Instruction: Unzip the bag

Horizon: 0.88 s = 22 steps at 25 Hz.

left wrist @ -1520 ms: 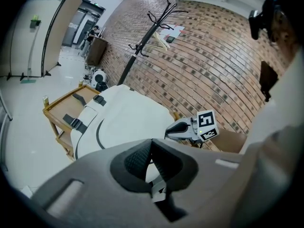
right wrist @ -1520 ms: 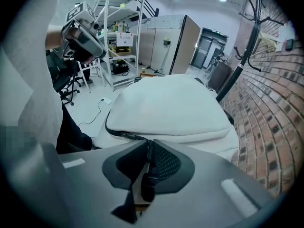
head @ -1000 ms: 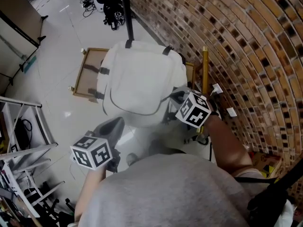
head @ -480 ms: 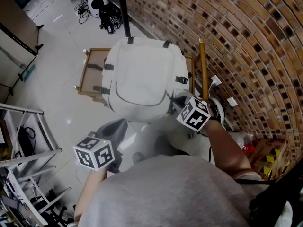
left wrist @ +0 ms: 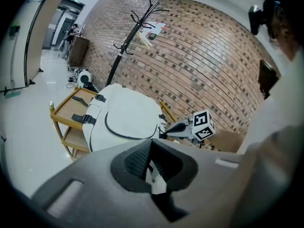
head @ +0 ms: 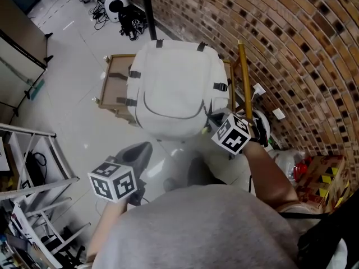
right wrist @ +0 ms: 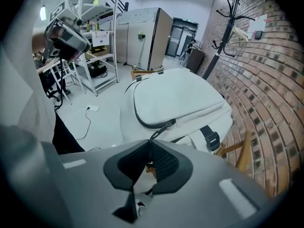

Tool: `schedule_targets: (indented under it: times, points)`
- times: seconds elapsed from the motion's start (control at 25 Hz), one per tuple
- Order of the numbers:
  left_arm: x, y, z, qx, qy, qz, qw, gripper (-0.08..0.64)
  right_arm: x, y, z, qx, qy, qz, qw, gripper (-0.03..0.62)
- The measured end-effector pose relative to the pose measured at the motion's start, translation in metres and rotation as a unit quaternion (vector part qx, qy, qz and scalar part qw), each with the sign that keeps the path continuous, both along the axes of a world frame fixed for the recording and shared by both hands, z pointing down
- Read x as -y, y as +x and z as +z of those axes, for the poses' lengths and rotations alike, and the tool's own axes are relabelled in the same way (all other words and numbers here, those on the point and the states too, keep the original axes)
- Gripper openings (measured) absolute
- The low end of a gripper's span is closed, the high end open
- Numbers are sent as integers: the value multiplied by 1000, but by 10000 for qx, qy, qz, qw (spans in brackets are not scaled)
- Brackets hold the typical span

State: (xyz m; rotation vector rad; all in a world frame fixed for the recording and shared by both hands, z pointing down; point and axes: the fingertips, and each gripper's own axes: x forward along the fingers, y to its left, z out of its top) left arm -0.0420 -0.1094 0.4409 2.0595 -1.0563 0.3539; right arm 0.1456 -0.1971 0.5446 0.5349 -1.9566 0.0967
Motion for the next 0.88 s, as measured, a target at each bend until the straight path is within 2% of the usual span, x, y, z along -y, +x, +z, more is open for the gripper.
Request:
schedule_targets:
  times: [0.88]
  points:
    - [-33,-38,7,-4,-25,-60,10000,2,-45,-30,30,-169,-249,96,9995,13]
